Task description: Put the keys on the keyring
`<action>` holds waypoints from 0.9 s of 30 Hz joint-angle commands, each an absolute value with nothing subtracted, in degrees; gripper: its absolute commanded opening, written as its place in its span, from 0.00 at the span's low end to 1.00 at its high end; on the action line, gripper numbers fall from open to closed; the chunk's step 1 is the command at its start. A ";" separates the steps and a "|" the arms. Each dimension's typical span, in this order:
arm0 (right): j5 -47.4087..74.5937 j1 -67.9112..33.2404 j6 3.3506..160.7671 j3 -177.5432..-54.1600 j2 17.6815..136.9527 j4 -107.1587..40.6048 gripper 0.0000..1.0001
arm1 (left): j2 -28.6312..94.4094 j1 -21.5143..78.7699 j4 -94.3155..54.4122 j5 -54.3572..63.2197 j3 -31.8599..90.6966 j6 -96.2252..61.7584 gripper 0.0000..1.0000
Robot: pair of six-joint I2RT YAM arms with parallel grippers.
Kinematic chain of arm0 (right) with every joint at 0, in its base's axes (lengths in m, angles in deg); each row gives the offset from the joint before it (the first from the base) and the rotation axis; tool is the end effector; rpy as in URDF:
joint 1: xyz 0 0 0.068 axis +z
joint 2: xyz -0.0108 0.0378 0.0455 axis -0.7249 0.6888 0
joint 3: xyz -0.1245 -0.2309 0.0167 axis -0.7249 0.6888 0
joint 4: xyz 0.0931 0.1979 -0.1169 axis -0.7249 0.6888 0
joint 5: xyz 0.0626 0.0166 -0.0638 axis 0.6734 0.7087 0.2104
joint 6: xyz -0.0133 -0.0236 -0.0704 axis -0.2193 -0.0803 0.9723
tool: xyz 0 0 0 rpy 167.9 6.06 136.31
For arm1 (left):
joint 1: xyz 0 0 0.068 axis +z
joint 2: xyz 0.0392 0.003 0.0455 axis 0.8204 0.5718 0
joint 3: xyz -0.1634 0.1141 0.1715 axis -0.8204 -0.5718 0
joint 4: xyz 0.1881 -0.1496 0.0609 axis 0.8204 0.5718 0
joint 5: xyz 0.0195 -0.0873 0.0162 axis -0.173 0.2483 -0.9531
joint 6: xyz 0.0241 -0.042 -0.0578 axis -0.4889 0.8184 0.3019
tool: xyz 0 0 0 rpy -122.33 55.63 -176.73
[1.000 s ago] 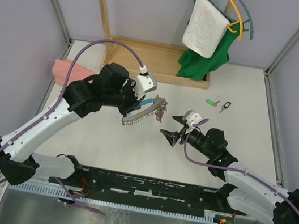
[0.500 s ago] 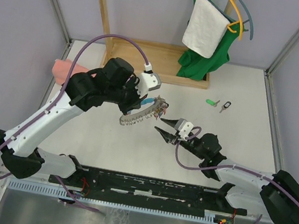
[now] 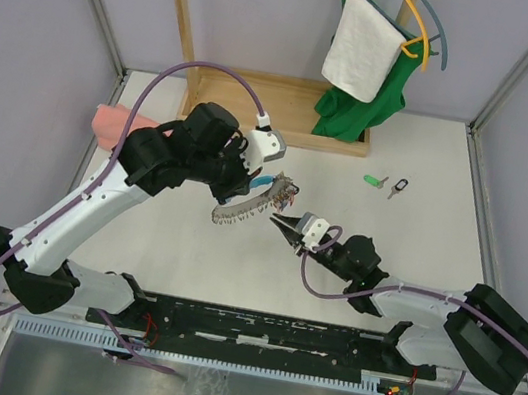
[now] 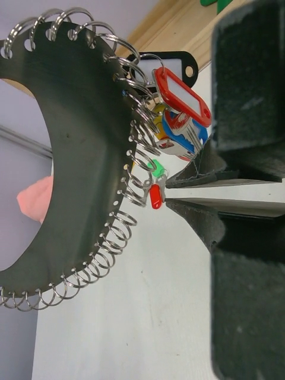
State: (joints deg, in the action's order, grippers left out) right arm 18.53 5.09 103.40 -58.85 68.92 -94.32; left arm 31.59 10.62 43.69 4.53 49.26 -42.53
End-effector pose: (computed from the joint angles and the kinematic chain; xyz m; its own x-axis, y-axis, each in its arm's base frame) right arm 0.1532 0.2151 0.2195 0.2926 -0.0251 -0.9559 -0.8529 0.4452 -0.2727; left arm 0.1721 -0.1822 0.3910 -0.2958 0.6198 -0.7269 0.8634 0.4990 0.0742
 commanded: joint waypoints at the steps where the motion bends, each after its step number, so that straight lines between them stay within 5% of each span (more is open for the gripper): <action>1: 16.24 5.65 104.61 -61.52 70.19 -100.68 0.18 | 30.78 10.04 41.34 7.14 51.69 -41.22 0.03; 12: 13.17 5.92 105.23 -61.94 71.71 -102.87 0.16 | 30.52 9.82 41.39 7.95 51.25 -40.99 0.03; 27: 14.57 6.00 103.48 -62.45 72.62 -102.80 0.29 | 30.50 9.73 41.13 8.39 51.19 -40.63 0.03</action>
State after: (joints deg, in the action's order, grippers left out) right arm 13.83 5.68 104.73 -60.14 72.48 -99.59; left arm 31.59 10.00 43.82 6.89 49.26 -41.85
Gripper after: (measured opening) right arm 0.282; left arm 0.065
